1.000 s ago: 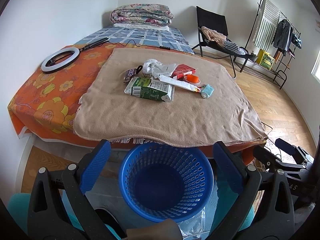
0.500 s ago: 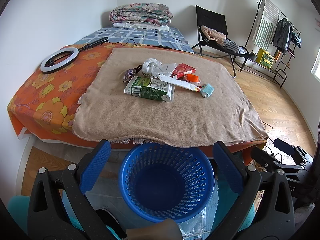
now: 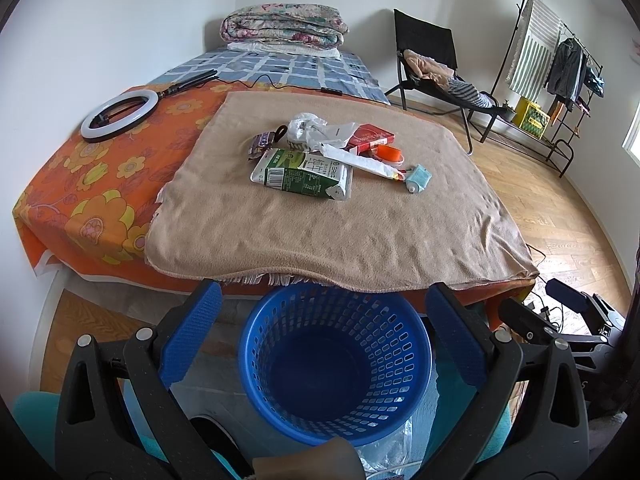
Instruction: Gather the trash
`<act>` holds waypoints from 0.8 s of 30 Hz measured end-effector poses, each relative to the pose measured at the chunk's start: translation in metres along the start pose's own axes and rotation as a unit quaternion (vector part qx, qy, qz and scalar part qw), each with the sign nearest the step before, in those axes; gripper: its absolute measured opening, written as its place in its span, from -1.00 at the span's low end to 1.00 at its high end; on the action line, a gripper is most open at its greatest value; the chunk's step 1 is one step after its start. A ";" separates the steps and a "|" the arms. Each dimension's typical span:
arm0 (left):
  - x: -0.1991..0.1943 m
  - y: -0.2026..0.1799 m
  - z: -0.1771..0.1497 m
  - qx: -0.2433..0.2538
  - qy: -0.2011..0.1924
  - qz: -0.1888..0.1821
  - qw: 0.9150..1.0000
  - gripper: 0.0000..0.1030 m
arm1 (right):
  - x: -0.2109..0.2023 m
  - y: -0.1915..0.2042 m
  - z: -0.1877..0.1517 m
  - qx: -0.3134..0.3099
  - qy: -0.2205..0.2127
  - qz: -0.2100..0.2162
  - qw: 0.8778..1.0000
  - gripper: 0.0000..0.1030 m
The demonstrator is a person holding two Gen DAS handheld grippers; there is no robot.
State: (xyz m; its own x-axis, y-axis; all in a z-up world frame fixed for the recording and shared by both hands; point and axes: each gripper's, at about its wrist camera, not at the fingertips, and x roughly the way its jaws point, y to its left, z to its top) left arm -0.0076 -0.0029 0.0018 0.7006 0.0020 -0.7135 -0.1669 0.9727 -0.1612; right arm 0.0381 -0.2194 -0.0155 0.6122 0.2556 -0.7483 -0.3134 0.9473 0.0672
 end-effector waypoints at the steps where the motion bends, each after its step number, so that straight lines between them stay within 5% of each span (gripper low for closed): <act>1: 0.000 0.000 0.000 0.000 0.000 0.000 1.000 1.00 | 0.000 0.000 0.000 -0.001 0.000 0.000 1.000 0.99; 24: 0.000 0.000 0.000 0.000 0.000 0.000 1.000 1.00 | 0.010 0.003 0.000 -0.005 0.005 0.001 1.000 0.99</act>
State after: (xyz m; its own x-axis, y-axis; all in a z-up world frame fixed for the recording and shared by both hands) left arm -0.0077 -0.0030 0.0015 0.7010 0.0025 -0.7131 -0.1669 0.9728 -0.1606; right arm 0.0437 -0.2138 -0.0229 0.6043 0.2545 -0.7551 -0.3205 0.9452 0.0621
